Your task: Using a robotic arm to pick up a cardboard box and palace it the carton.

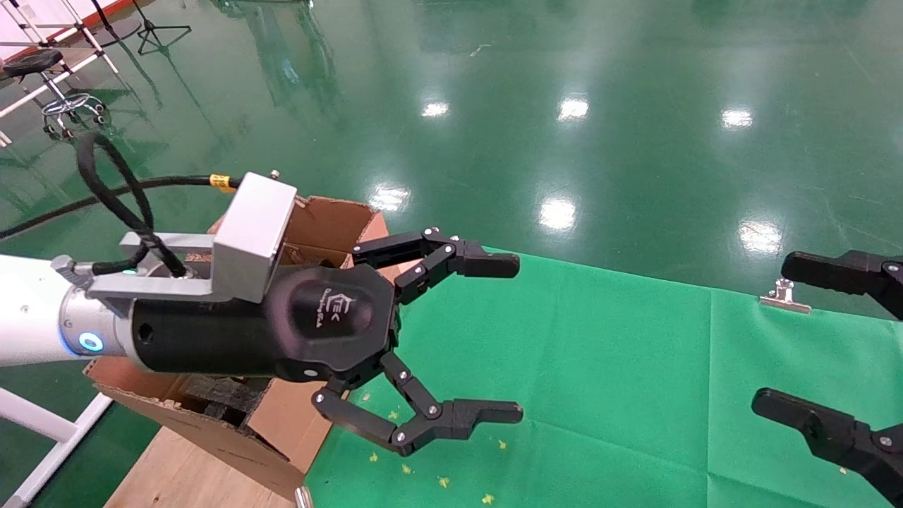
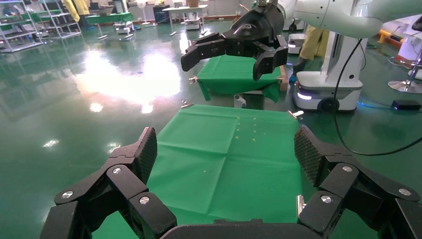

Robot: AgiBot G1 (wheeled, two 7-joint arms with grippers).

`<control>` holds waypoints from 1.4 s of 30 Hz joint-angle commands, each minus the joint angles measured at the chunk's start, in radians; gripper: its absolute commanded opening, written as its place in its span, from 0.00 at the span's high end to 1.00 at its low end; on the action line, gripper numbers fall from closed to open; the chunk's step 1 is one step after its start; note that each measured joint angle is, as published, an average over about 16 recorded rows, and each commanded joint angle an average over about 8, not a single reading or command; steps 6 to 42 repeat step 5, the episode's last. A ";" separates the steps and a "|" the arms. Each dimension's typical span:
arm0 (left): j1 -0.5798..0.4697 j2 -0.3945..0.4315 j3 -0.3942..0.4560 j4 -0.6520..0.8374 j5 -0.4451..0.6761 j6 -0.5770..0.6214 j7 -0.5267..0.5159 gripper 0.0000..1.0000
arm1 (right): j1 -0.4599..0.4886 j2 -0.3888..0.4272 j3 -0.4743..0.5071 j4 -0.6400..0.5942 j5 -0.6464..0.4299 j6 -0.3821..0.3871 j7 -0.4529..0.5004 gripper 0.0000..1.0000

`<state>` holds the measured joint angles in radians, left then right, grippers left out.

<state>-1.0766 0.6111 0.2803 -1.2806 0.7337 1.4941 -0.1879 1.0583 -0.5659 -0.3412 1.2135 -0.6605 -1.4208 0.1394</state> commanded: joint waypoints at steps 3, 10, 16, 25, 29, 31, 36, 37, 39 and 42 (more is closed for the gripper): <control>0.000 0.000 0.000 0.000 0.000 0.000 0.000 0.00 | 0.000 0.000 0.000 0.000 0.000 0.000 0.000 0.00; 0.000 0.000 0.000 0.000 0.000 0.000 0.000 0.00 | 0.000 0.000 0.000 0.000 0.000 0.000 0.000 0.00; 0.000 0.000 0.000 0.000 0.000 0.000 0.000 0.00 | 0.000 0.000 0.000 0.000 0.000 0.000 0.000 0.00; 0.000 0.000 0.000 0.000 0.000 0.000 0.000 0.00 | 0.000 0.000 0.000 0.000 0.000 0.000 0.000 0.00; 0.000 0.000 0.000 0.000 0.000 0.000 0.000 0.00 | 0.000 0.000 0.000 0.000 0.000 0.000 0.000 0.00; 0.000 0.000 0.000 0.000 0.000 0.000 0.000 0.00 | 0.000 0.000 0.000 0.000 0.000 0.000 0.000 0.00; 0.000 0.000 0.000 0.000 0.000 0.000 0.000 0.00 | 0.000 0.000 0.000 0.000 0.000 0.000 0.000 0.00; 0.000 0.000 0.000 0.000 0.000 0.000 0.000 0.00 | 0.000 0.000 0.000 0.000 0.000 0.000 0.000 0.00; 0.000 0.000 0.000 0.000 0.000 0.000 0.000 0.00 | 0.000 0.000 0.000 0.000 0.000 0.000 0.000 0.00; 0.000 0.000 0.000 0.000 0.000 0.000 0.000 0.00 | 0.000 0.000 0.000 0.000 0.000 0.000 0.000 0.00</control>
